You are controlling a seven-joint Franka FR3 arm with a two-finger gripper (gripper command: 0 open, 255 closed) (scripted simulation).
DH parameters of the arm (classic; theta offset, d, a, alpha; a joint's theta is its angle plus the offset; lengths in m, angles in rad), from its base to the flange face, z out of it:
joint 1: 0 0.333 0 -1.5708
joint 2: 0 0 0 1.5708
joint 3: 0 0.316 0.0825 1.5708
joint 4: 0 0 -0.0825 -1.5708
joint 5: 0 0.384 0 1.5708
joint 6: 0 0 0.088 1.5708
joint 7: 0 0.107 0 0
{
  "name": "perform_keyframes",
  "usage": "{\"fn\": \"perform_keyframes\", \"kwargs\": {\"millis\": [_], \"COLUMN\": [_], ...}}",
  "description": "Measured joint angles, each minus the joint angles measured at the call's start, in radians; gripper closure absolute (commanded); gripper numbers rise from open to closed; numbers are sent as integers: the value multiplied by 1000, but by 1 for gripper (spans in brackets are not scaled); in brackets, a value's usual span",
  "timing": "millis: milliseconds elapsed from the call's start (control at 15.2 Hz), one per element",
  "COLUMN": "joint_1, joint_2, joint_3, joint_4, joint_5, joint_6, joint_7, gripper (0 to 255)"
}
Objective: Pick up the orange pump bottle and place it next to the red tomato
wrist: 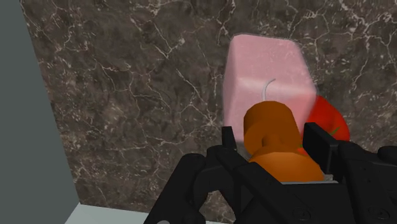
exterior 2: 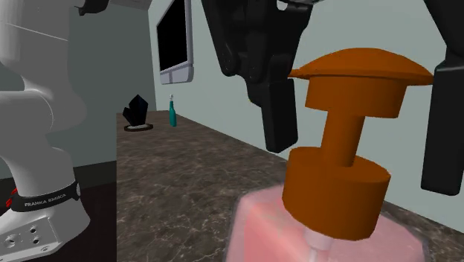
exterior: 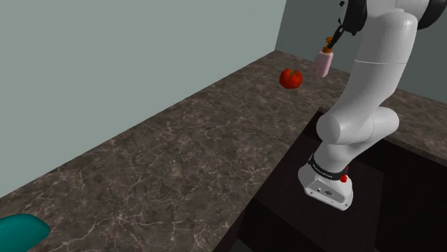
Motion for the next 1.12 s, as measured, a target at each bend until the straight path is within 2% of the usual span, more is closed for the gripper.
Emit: {"fn": "perform_keyframes", "kwargs": {"millis": [792, 1122], "joint_1": [11, 13], "joint_2": [18, 17], "joint_3": [12, 13], "joint_4": [-136, -150], "joint_5": [25, 26], "joint_6": [146, 159], "joint_7": [-34, -37], "gripper": [255, 255]}}
